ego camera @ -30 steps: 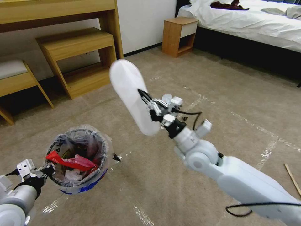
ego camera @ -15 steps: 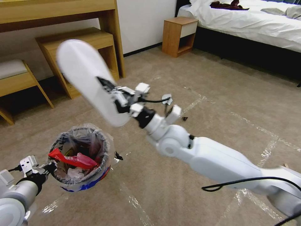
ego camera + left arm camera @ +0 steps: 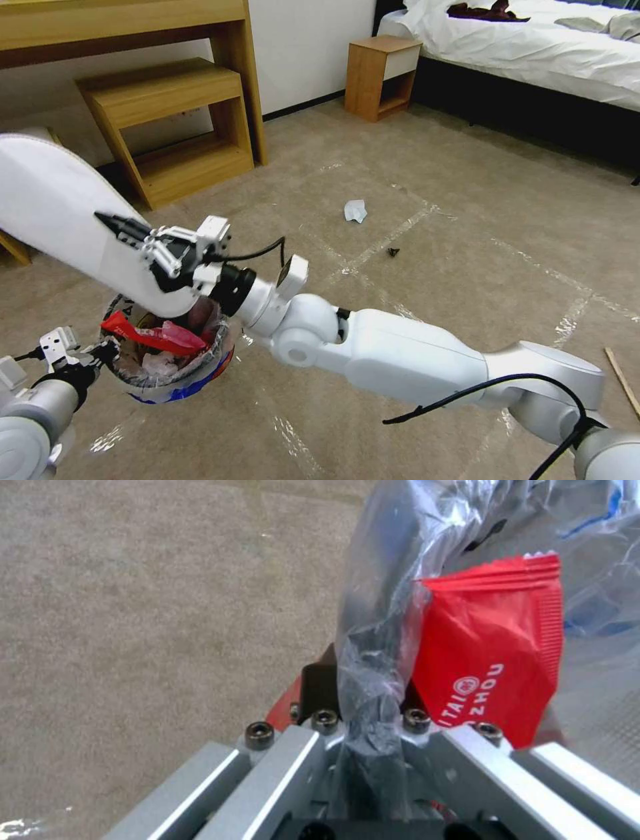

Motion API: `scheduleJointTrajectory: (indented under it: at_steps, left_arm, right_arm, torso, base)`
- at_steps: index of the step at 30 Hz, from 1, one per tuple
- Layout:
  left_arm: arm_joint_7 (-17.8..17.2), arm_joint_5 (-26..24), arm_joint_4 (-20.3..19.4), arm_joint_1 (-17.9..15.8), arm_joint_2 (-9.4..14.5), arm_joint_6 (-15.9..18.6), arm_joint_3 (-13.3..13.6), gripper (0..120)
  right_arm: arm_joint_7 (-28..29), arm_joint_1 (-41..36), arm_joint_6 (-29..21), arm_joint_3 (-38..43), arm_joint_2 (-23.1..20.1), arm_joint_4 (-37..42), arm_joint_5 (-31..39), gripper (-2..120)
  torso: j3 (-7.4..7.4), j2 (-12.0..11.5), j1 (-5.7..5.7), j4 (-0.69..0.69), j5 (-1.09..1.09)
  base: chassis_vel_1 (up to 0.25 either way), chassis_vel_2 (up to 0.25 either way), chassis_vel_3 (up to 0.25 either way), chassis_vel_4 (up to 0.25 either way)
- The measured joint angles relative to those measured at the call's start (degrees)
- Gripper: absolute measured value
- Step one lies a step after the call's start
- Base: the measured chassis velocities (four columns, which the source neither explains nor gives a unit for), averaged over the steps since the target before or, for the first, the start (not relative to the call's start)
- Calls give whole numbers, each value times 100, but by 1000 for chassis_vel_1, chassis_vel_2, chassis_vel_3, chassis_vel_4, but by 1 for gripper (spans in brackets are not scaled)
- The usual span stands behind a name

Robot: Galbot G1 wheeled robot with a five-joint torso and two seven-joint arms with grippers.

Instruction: Pick up the trash bin and place the garbage on the floor into it.

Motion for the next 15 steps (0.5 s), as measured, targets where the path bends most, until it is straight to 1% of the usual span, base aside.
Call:
scheduleJointTrajectory:
  at_steps: [6, 15]
  left_arm:
    - [0, -10, -71, 30, -4, 0, -23, 1]
    - [1, -9, -66, 2, -22, -16, -17, 1]
  right_arm:
    - [-149, 13, 118, -103, 93, -276, -29, 0]
    - [-286, -11, 281, -173, 223, -661, -108, 0]
  torso:
    - [0, 0, 0, 0, 1]
    - [0, 1, 0, 0, 1]
  base:
    - [0, 0, 0, 0]
    - [0, 0, 0, 0]
